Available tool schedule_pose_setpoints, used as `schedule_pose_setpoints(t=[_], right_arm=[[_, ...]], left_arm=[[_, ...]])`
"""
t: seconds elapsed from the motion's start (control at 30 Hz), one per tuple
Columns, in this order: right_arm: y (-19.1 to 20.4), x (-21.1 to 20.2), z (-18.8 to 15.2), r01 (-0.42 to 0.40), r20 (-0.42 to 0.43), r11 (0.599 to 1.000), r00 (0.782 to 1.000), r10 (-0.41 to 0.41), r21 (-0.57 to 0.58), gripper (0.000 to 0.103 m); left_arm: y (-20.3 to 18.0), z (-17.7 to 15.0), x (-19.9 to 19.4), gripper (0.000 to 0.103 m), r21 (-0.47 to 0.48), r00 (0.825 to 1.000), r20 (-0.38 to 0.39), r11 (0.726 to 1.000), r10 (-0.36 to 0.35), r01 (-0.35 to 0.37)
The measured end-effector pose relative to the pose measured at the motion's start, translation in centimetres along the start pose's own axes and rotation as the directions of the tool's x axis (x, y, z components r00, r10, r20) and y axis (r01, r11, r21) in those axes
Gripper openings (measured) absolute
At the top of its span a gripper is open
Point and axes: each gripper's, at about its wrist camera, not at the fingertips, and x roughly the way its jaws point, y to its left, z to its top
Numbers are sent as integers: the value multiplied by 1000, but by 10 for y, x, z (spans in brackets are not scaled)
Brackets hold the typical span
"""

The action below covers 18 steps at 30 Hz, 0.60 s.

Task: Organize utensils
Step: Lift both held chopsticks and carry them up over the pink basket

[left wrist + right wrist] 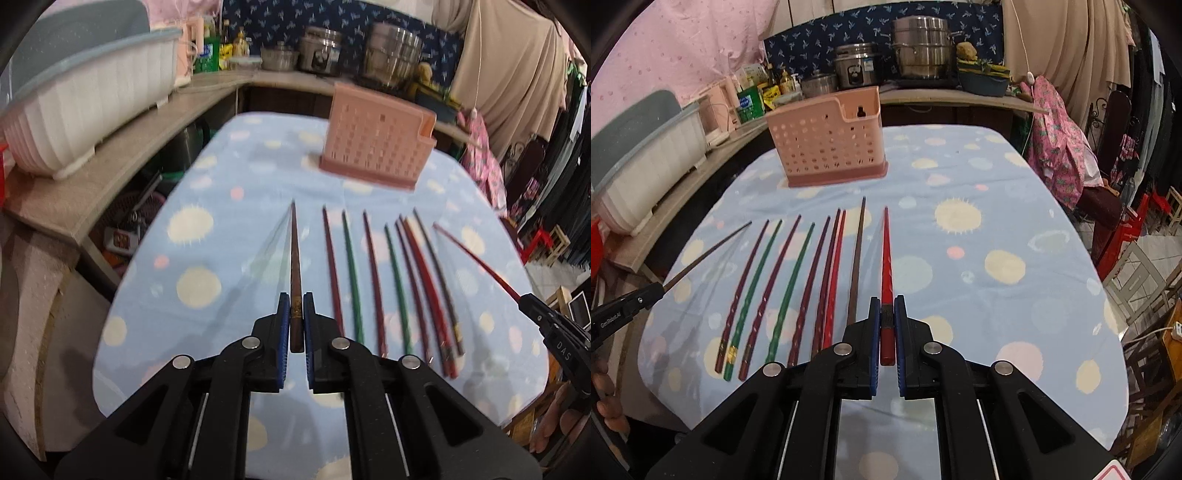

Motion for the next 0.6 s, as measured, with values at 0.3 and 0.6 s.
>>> schedule_pose_setpoints(t=[0.3, 0.6], right_arm=[[-16, -25, 95, -28, 173, 999, 985, 23, 27, 7], [-22, -20, 171, -92, 269, 994, 961, 72, 64, 7]], left_arm=[[-2, 97, -25, 7, -26, 983, 182, 1000, 0, 5], [-18, 183, -31, 7, -27, 956, 292, 999, -31, 41]])
